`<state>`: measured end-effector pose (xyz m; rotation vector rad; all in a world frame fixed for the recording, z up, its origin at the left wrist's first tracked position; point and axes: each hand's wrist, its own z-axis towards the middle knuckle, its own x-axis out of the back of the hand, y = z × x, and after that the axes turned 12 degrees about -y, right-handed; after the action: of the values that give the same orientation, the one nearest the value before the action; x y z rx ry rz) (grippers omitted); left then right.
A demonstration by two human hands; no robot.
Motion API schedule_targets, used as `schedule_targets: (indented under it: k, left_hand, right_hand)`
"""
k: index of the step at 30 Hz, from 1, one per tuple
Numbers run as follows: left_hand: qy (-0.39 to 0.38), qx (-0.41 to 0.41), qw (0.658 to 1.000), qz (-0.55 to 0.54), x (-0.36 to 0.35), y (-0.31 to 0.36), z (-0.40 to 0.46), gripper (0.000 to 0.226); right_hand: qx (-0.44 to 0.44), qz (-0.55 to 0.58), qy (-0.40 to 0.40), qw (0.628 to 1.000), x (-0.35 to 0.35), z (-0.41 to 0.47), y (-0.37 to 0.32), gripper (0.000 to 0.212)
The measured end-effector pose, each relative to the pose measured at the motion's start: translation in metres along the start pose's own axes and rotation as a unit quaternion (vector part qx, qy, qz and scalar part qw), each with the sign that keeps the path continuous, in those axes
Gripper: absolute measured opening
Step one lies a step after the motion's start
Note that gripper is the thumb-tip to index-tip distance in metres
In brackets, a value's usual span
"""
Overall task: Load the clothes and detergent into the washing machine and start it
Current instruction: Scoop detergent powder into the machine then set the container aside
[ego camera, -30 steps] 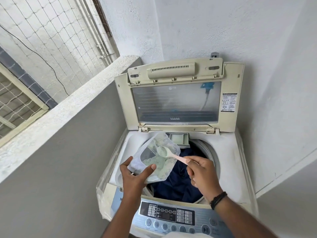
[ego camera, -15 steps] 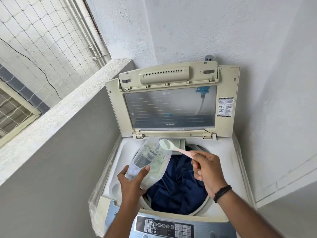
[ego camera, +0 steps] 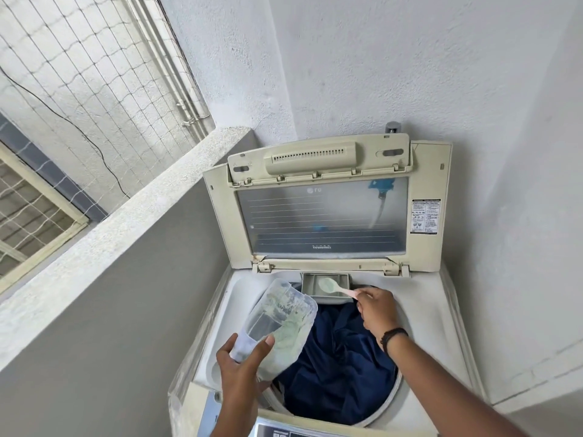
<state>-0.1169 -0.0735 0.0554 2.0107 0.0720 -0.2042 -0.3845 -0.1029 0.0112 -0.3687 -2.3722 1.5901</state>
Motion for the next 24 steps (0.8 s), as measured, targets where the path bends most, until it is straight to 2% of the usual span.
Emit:
schedule_targets:
  k: [3, 7, 12, 14, 18, 21, 24]
  left_hand:
    - [0.003, 0.003, 1.0, -0.002, 0.002, 0.001, 0.0, 0.114]
    - [0.001, -0.005, 1.0, 0.004, 0.004, 0.003, 0.001, 0.117]
    - [-0.007, -0.016, 1.0, -0.009, 0.006, 0.004, -0.001, 0.112]
    - [-0.011, -0.014, 1.0, -0.013, 0.007, 0.003, -0.002, 0.11]
    - [-0.02, -0.005, 1.0, -0.014, 0.007, 0.001, -0.004, 0.11]
    - [-0.026, -0.001, 1.0, -0.012, 0.007, 0.001, -0.005, 0.111]
    - [-0.027, 0.003, 1.0, -0.013, 0.007, 0.002, -0.006, 0.111]
  right_hand:
    - [0.041, -0.136, -0.021, 0.99, -0.004, 0.005, 0.004, 0.023]
    - [0.109, -0.299, -0.024, 0.948, -0.005, -0.001, 0.007, 0.021]
    - [0.176, -0.501, -0.04, 0.847, -0.002, -0.012, 0.016, 0.024]
    - [0.19, -0.522, -0.038, 0.831, -0.005, -0.012, 0.021, 0.024]
    - [0.189, -0.47, -0.025, 0.862, -0.008, -0.01, 0.031, 0.022]
    - [0.174, -0.361, -0.002, 0.916, -0.007, -0.015, 0.028, 0.021]
    - [0.088, -0.228, 0.017, 0.97, -0.003, -0.01, 0.022, 0.023]
